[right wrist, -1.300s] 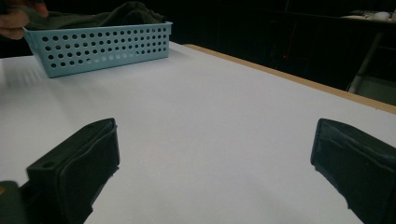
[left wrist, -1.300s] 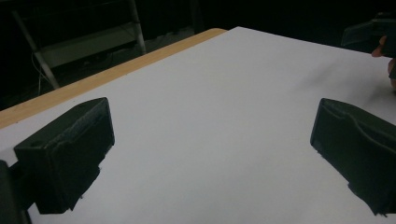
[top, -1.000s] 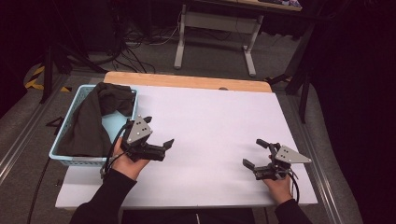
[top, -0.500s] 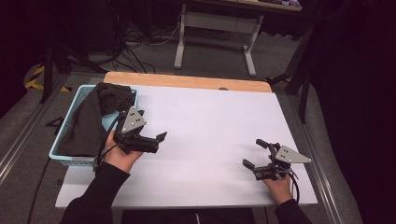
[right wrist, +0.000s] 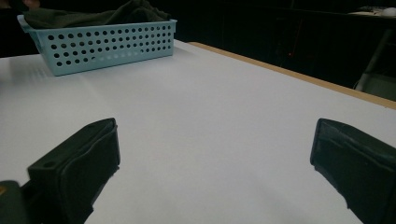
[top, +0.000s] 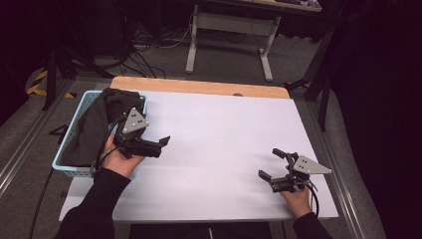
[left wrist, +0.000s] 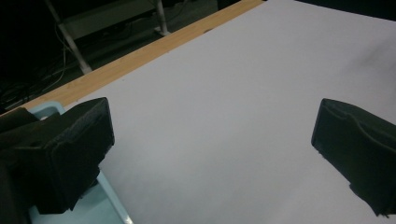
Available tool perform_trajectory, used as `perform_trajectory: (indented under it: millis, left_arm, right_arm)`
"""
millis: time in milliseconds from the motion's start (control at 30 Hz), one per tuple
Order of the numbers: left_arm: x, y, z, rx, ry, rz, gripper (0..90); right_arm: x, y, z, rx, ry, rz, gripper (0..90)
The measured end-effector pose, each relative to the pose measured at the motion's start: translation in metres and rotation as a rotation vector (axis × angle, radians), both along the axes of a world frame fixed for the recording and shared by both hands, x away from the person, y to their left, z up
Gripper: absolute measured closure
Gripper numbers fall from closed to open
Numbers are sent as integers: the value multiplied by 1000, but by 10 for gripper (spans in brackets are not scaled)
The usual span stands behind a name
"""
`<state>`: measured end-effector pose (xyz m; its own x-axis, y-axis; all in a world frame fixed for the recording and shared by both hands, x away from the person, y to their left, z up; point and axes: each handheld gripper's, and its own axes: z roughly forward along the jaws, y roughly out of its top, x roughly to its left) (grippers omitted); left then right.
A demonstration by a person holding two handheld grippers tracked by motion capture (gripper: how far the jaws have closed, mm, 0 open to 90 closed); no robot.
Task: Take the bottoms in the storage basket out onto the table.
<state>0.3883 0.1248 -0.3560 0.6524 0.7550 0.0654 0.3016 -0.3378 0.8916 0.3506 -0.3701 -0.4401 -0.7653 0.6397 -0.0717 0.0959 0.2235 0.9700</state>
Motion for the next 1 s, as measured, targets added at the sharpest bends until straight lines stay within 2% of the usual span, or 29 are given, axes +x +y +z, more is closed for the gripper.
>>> perform_trajectory:
  millis: [167, 300, 500, 1000]
  left_arm:
    - [4, 10, 1, 0, 26, 17, 3]
    - [7, 18, 1, 12, 31, 37, 3]
    - [13, 35, 4, 58, 44, 88, 5]
    - [24, 55, 7, 102, 80, 144, 5]
  right_arm:
    - [0, 0, 0, -1, 0, 3, 23]
    - [0, 0, 0, 0, 1, 3, 23]
    - [0, 0, 0, -3, 0, -4, 21]
    - [0, 1, 0, -4, 5, -5, 21]
